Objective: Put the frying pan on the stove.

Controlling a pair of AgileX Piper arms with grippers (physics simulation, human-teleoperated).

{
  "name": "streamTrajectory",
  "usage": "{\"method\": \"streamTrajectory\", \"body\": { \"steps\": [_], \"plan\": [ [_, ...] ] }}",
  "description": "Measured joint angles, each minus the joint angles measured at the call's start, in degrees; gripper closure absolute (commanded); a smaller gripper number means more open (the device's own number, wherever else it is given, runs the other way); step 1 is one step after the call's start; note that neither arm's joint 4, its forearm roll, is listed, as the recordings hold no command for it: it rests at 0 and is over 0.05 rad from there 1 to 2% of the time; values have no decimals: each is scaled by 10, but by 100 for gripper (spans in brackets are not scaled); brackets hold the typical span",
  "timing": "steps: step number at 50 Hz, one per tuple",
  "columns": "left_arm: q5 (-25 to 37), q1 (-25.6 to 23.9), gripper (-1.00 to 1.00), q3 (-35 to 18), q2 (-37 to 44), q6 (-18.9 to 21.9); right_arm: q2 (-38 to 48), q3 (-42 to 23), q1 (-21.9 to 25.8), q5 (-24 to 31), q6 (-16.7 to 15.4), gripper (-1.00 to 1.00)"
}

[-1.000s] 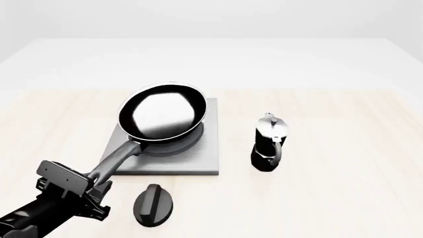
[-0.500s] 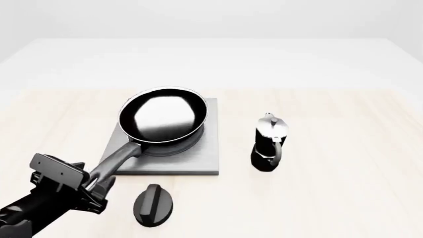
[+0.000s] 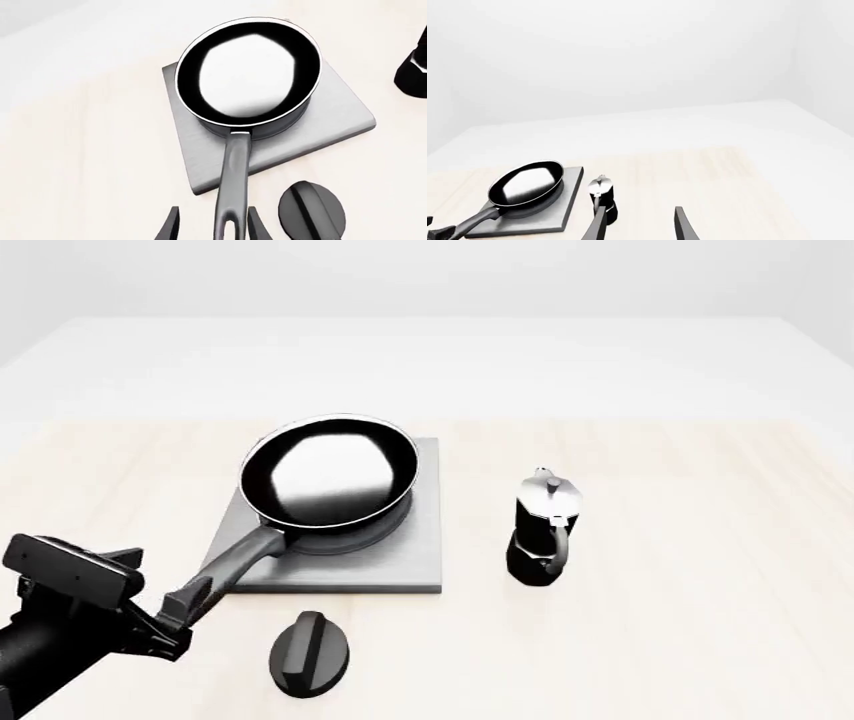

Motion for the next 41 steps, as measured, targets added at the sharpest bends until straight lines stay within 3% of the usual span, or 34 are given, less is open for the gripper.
{"method": "streamTrajectory", "body": {
  "steps": [15, 41],
  "plan": [
    [91, 10, -100, -14, -120, -19, 0, 1, 0, 0, 1, -100],
    [195, 47, -100, -23, -275, -40, 0, -1, 0, 0, 0, -100]
  ]
}}
